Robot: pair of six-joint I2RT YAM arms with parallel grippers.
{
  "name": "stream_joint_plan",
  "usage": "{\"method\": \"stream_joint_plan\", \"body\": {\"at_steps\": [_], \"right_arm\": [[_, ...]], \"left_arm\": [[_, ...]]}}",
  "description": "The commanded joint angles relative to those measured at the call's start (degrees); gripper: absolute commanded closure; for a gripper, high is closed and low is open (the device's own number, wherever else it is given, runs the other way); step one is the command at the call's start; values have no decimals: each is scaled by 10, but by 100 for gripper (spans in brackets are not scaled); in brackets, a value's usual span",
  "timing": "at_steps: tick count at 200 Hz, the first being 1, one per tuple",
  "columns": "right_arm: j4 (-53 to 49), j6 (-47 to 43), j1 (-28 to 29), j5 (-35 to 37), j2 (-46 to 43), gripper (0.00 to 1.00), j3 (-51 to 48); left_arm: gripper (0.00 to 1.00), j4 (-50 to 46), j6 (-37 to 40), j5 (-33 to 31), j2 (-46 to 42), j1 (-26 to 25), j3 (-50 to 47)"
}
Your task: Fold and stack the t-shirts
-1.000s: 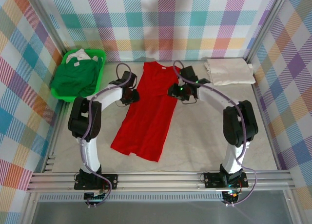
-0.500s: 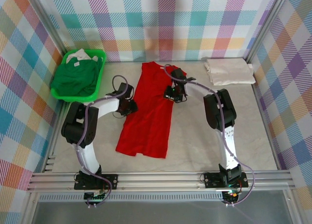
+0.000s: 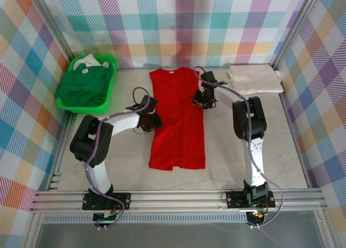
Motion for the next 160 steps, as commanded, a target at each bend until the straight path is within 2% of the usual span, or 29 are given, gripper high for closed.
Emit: {"method": "stream_joint_plan", "body": {"at_steps": [1, 31, 67, 104, 160], "right_arm": [[-16, -5, -1, -5, -54, 66, -65], [-16, -19, -1, -10, -116, 64, -109], [4, -18, 11, -98, -181, 62, -145], [56, 26, 50, -220, -180, 63, -183], [131, 86, 108, -248, -164, 63, -255]], "left_arm": [[67, -28, 8, -34, 30, 0, 45], [67, -25, -2, -29, 30, -1, 63], [67, -38, -5, -25, -13, -16, 42], [66, -37, -9, -85, -96, -21, -31], [63, -63, 27, -104, -166, -19, -61]]}}
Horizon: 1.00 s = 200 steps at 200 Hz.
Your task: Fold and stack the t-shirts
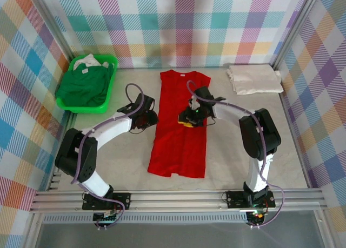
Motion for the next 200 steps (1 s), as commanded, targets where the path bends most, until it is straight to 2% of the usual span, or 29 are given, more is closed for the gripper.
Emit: {"method": "stream_joint_plan", "body": {"at_steps": [1, 95, 129, 149, 163, 200], "right_arm": [[52, 35, 9, -37, 17, 63, -17], [65, 41, 18, -13, 83, 64, 14], [73, 51, 19, -10, 79, 73, 17], [74, 53, 19, -12, 81, 74, 25], [69, 51, 18, -11, 87, 81, 33], [66, 53, 18, -7, 90, 88, 40]], "left_arm": [[63, -21, 20, -20, -27, 0, -24], [62, -10, 33, -20, -3, 0, -36], [62, -10, 33, -26, -3, 0, -42], [62, -8, 33, -31, -7, 0, -47], [62, -8, 34, -32, -7, 1, -47], [61, -11, 37, -38, -10, 2, -50]]}}
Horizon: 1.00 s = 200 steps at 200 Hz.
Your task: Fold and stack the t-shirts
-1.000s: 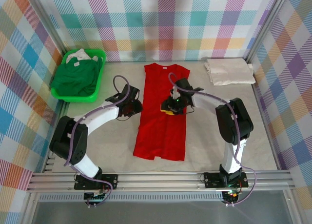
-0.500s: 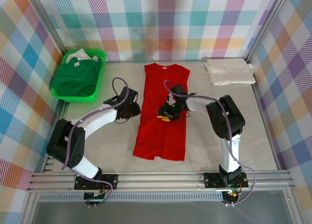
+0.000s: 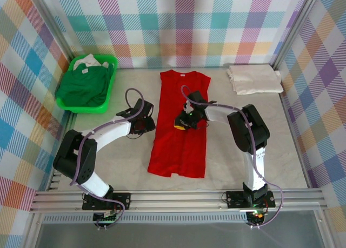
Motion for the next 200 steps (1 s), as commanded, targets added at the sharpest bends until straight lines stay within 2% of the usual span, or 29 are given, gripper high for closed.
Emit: {"method": "stream_joint_plan", "body": {"at_steps": [1, 23, 35, 81, 200], "right_arm": [[1, 1, 2, 6, 8, 88, 15], [-5, -1, 1, 10, 1, 94, 17], [-16, -2, 0, 15, -3, 100, 20], [-18, -8, -7, 17, -17, 100, 17], [-117, -32, -32, 36, -29, 99, 72]], "left_arm": [[61, 2, 11, -15, -6, 2, -7], [61, 1, 14, -17, -7, 3, -9], [61, 1, 15, -16, -7, 4, -10], [61, 5, 14, -17, -9, 7, -13], [61, 6, 15, -13, -7, 14, -20]]}}
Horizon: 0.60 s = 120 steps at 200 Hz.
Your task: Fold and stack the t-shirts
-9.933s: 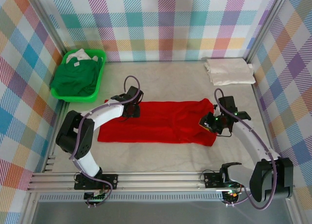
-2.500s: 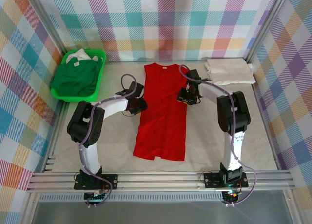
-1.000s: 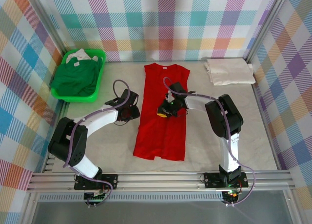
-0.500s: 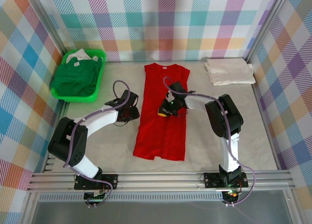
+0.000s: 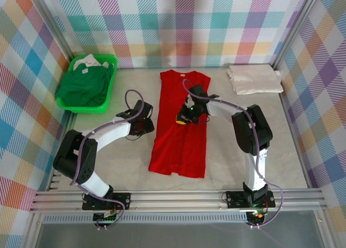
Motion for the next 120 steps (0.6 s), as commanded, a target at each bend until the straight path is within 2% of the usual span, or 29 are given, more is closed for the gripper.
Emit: {"method": "stream_joint_plan", "body": {"at_steps": [1, 15, 20, 40, 54, 72, 120], "right_arm": [[-30, -17, -15, 10, -7, 98, 19], [-34, -25, -16, 2, 7, 75, 26], [-34, -26, -15, -2, 10, 70, 27], [-22, -30, -7, -15, -14, 66, 3], [-21, -45, 6, -9, -57, 61, -36], [-11, -43, 33, -11, -120, 60, -108], [7, 30, 180, -29, -207, 62, -246]], "left_arm": [[61, 5, 8, -8, -6, 6, -6], [60, 7, 8, -7, -5, 7, -6], [60, 7, 9, -7, -4, 7, -6], [60, 0, 8, -8, -5, 8, -6], [60, -3, 2, -14, -21, 9, -16], [58, -6, -5, -22, -52, 11, -38], [57, -57, -23, -8, -164, 13, -118]]}}
